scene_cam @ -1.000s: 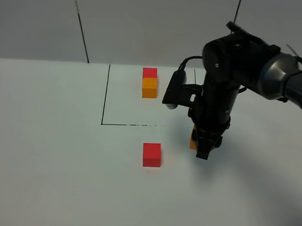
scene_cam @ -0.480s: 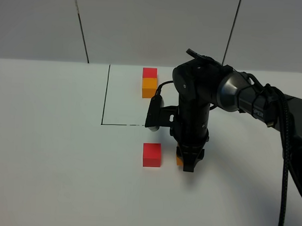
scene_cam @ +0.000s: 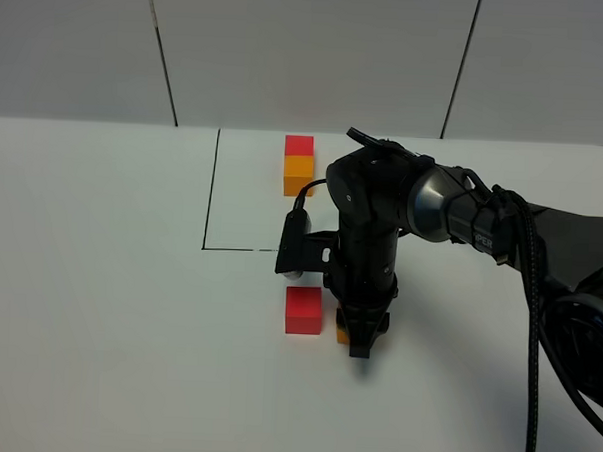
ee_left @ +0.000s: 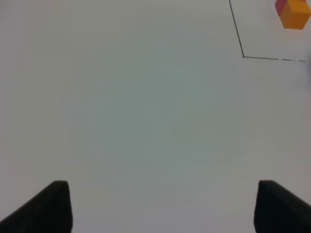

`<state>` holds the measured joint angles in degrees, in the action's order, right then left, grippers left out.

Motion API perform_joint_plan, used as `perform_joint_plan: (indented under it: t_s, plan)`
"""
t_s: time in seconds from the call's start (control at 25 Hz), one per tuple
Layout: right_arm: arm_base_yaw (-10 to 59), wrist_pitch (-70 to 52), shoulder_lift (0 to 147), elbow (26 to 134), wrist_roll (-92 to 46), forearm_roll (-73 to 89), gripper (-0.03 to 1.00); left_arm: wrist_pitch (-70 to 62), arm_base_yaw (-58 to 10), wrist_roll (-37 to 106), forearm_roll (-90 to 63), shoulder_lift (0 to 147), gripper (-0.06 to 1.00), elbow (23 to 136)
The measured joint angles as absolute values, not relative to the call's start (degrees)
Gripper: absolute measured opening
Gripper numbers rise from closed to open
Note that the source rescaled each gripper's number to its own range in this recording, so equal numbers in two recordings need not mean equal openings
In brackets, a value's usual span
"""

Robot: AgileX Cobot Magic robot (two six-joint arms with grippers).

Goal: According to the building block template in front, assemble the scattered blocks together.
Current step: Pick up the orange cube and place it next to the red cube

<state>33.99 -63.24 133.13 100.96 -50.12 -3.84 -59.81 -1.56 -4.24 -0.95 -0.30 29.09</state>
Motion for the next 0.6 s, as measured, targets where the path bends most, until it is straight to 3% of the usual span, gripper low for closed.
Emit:
perform_joint_plan:
  t_s: [0.6]
  plan:
    - [33.99, -58.62, 133.22, 100.96, -51.91, -3.84, 0.01, -59.81, -1.56, -4.24, -0.95, -0.30, 0.61, 29.09]
